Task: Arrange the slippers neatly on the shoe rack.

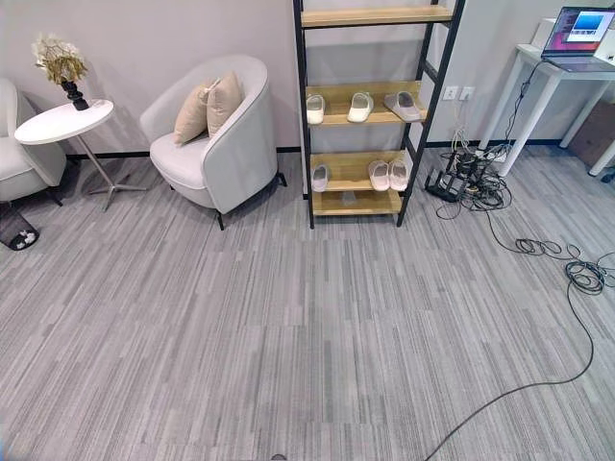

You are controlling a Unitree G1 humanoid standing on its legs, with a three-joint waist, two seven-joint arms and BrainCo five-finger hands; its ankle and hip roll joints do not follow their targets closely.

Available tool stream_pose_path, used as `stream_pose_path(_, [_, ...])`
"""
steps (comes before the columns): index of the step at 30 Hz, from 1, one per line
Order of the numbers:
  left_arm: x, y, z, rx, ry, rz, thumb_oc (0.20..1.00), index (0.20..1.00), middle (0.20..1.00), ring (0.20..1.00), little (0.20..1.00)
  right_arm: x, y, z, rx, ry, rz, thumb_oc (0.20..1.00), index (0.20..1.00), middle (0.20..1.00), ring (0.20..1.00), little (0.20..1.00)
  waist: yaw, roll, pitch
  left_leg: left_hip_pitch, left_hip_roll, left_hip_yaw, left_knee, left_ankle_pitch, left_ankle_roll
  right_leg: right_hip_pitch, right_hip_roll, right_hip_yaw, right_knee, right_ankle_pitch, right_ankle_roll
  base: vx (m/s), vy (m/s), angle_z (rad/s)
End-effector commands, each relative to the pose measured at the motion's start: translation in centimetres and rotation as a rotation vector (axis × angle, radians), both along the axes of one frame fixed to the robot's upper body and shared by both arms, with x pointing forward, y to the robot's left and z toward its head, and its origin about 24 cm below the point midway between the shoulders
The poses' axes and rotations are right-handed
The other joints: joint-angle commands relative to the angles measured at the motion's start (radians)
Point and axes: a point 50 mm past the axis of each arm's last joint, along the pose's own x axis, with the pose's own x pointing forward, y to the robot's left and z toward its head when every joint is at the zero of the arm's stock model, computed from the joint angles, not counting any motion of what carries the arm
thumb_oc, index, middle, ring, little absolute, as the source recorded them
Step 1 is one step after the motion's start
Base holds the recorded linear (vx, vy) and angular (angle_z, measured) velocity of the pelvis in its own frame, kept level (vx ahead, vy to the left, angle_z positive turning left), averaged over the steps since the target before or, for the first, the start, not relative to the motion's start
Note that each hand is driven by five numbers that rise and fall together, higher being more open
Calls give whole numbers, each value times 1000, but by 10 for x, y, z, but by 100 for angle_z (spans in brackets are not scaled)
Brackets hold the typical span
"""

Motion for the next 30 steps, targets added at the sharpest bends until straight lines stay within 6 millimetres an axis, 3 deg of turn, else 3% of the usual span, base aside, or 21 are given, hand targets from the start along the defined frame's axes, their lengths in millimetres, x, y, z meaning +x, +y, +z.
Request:
stream_pose_path(1, [17, 0, 2, 50, -16, -98, 1000, 1000, 1000, 1000, 1000, 6, 0, 1, -13, -14, 17, 1000, 1000, 1000, 1000, 1000, 1, -16, -10, 24, 77, -51, 5, -16, -81, -54, -98, 3, 5, 47, 126, 0, 0, 0])
stream_pose_path(4, [37, -5, 4, 80, -81, -156, 1000, 1000, 1000, 1000, 1000, 9, 1, 0, -19, -29, 22, 1000, 1000, 1000, 1000, 1000, -5, -12, 1, 20, 79, -55, 5, -10, -91, -50, -96, -7, 5, 40, 123, 18, -98, 1])
stream_pose_path(7, [66, -29, 7, 47, -159, -315, 1000, 1000, 1000, 1000, 1000, 17, -4, 3, -35, -53, 28, 1000, 1000, 1000, 1000, 1000, -29, -6, 39, 26, 96, -58, 15, -3, -97, -48, -88, 5, 28, 33, 103, 52, -240, 27])
stream_pose_path(9, [81, -41, 10, 33, -198, -406, 1000, 1000, 1000, 1000, 1000, 22, -9, 5, -46, -60, 53, 1000, 1000, 1000, 1000, 1000, -38, -10, 78, -30, 102, -46, 159, -39, -100, -80, -87, 33, 111, -4, 81, 4, -211, -8])
stream_pose_path(10, [81, -41, 10, 33, -198, -406, 1000, 1000, 1000, 1000, 1000, 23, -9, 5, -46, -60, 53, 1000, 1000, 1000, 1000, 1000, -38, -9, 77, -33, 102, -47, 163, -40, -100, -81, -87, 33, 112, -4, 81, 10, -243, -34])
stream_pose_path(11, [96, -56, 14, 45, -245, -563, 1000, 1000, 1000, 1000, 1000, 23, -9, 6, -47, -55, 88, 1000, 1000, 1000, 1000, 1000, -44, -21, 119, -136, 114, -11, 385, 6, -124, -73, -88, 25, 141, -24, 59, 51, -203, -24])
stream_pose_path(12, [101, -57, 16, 69, -261, -623, 1000, 1000, 1000, 1000, 1000, 23, -8, 5, -44, -55, 96, 1000, 1000, 1000, 1000, 1000, -45, -22, 132, -173, 126, 7, 461, 23, -121, -70, -84, 21, 146, -30, 51, 143, -255, -15])
stream_pose_path(13, [104, -58, 19, 117, -287, -718, 1000, 1000, 1000, 1000, 1000, 26, -7, 6, -40, -69, 96, 1000, 1000, 1000, 1000, 1000, -39, -25, 152, -230, 126, 42, 486, 26, -109, -57, -82, 15, 144, -45, 53, 189, -119, 4])
stream_pose_path(15, [104, -55, 19, 120, -297, -682, 1000, 1000, 1000, 1000, 1000, 27, -6, 6, -38, -75, 90, 1000, 1000, 1000, 1000, 1000, -31, -28, 150, -253, 117, 53, 444, 11, -103, -50, -83, 10, 138, -53, 56, 254, -11, 12])
stream_pose_path(16, [82, -45, 11, 85, -229, -518, 1000, 1000, 1000, 1000, 1000, 26, 5, 2, -8, -73, 115, 1000, 1000, 1000, 1000, 1000, 4, -24, 144, -265, 112, 64, 214, 71, -105, -12, -69, 2, 132, -80, 62, 363, 68, 20])
stream_pose_path(17, [76, -41, 9, 85, -200, -480, 1000, 1000, 1000, 1000, 1000, 27, 8, 2, -2, -76, 123, 1000, 1000, 1000, 1000, 1000, 13, -24, 144, -278, 117, 62, 165, 83, -109, 0, -64, 3, 132, -85, 61, 676, 167, 5])
stream_pose_path(18, [30, -28, -2, 71, -24, -376, 1000, 1000, 1000, 1000, 1000, 35, 6, 4, -9, -101, 100, 1000, 1000, 1000, 1000, 1000, 34, -29, 132, -255, 120, 47, 50, 110, -110, 54, -54, 28, 126, -105, 71, 549, 166, -38])
stream_pose_path(20, [0, -14, -4, 94, 77, -322, 1000, 1000, 1000, 1000, 1000, 40, 6, 5, -5, -134, 57, 1000, 1000, 1000, 1000, 1000, 40, -42, 93, -246, 106, 34, 88, 118, -99, 83, -71, 54, 126, -102, 88, 619, 251, -97])
stream_pose_path(21, [-2, -11, -3, 96, 76, -302, 1000, 1000, 1000, 1000, 1000, 41, 8, 4, 0, -139, 55, 1000, 1000, 1000, 1000, 1000, 45, -52, 85, -247, 98, 40, 108, 108, -93, 85, -85, 59, 128, -96, 96, 601, 325, -78])
stream_pose_path(22, [3, -3, -1, 114, 56, -264, 1000, 1000, 1000, 1000, 1000, 42, 17, 3, 24, -139, 71, 1000, 1000, 1000, 1000, 1000, 59, -82, 69, -244, 77, 58, 144, 73, -68, 81, -116, 64, 152, -70, 121, 452, 280, -49])
stream_pose_path(24, [16, 5, 3, 141, 11, -240, 1000, 1000, 1000, 1000, 1000, 44, 22, 2, 36, -141, 82, 1000, 1000, 1000, 1000, 1000, 65, -97, 59, -227, 54, 65, 153, 39, -42, 44, -137, 65, 240, -19, 150, 380, 284, -15])
stream_pose_path(25, [37, 9, 8, 162, -56, -229, 1000, 1000, 1000, 1000, 1000, 56, 24, 4, 36, -171, 91, 1000, 1000, 1000, 1000, 1000, 54, -101, 69, -203, 32, 70, 157, 7, -14, -36, -169, 66, 396, 100, 189, 310, 294, 23])
stream_pose_path(26, [46, 8, 10, 168, -85, -238, 1000, 1000, 1000, 1000, 1000, 59, 27, 4, 41, -180, 99, 1000, 1000, 1000, 1000, 1000, 47, -99, 75, -182, 22, 72, 153, -7, 0, -62, -181, 65, 465, 144, 199, 438, 389, 41])
stream_pose_path(27, [67, 3, 14, 172, -148, -273, 1000, 1000, 1000, 1000, 1000, 71, 30, 7, 38, -217, 124, 1000, 1000, 1000, 1000, 1000, 28, -80, 81, -127, 15, 66, 129, -32, 22, -136, -201, 46, 586, 209, 186, 514, 350, 45])
stream_pose_path(28, [83, 0, 19, 162, -227, -249, 1000, 1000, 1000, 1000, 1000, 74, 31, 8, 26, -228, 141, 1000, 1000, 1000, 1000, 1000, 20, -67, 93, -74, 8, 56, 106, -54, 30, -188, -236, -12, 595, 184, 164, 558, 278, 41])
stream_pose_path(30, [103, -3, 26, 125, -318, -142, 1000, 1000, 1000, 1000, 1000, 61, 27, 5, 12, -180, 159, 1000, 1000, 1000, 1000, 1000, 18, -68, 111, -39, 8, 32, 115, -93, 28, -220, -246, -90, 471, 121, 146, 462, 14, 37])
